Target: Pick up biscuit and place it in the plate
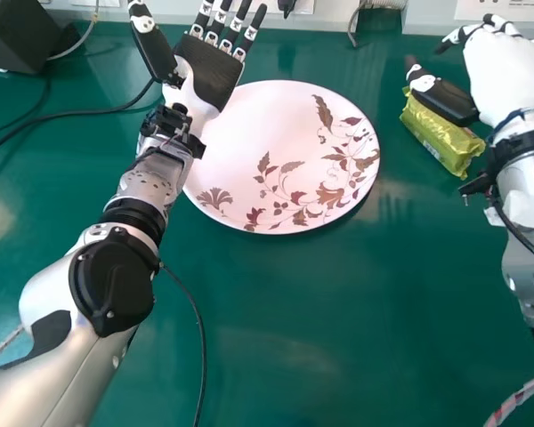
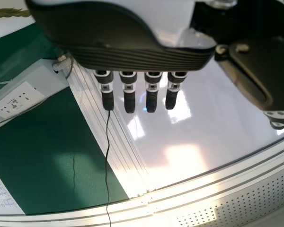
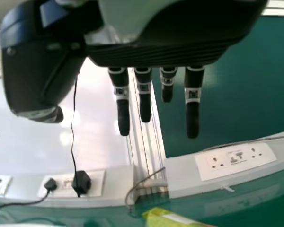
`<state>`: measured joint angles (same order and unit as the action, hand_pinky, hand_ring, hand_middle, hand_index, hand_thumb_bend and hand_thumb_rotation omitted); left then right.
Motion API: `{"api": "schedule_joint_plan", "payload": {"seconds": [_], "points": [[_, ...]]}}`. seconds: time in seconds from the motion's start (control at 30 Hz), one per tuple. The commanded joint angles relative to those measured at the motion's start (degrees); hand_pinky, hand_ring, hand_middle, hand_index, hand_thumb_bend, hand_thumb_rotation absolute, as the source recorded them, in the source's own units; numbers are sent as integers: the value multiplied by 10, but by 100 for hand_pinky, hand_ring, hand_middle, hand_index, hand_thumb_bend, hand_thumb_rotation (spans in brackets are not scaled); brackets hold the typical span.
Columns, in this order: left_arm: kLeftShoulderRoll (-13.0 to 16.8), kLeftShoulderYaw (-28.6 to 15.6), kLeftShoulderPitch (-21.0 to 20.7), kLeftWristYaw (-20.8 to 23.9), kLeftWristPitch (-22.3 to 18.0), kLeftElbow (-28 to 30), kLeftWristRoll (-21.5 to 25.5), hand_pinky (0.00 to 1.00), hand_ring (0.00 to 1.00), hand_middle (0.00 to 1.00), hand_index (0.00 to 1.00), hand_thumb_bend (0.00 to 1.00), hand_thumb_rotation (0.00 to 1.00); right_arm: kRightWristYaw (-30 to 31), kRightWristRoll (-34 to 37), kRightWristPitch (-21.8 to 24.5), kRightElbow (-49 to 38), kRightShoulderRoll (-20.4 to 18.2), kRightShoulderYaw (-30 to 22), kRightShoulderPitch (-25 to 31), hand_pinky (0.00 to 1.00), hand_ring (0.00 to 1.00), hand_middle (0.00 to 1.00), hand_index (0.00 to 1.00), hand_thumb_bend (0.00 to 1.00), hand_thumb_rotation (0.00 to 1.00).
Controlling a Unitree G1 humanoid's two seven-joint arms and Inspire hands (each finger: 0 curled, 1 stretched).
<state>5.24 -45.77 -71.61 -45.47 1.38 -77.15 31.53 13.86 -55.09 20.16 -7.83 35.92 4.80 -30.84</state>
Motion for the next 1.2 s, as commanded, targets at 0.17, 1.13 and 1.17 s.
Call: {"api": "schedule_joint_plan", "payload": {"seconds": [0.17,1.13,1.17], "points": [[1,7,-5,-2,-1,-1,-3,99,97,100,100,100,61,13,-28,10,24,9,19,-19,55,82,88,83,71,22],[-3,-4,-6,-29,0,-1,20,99,95,100,100,100,59,-14,-58,0,141,18,52,-64,91,100,100,100,100,61],[-3,-3,-6,-30,-2,-1,19,99,95,100,100,100,59,-12,-59,0,142,19,53,-65,91,100,100,100,100,60]]}}
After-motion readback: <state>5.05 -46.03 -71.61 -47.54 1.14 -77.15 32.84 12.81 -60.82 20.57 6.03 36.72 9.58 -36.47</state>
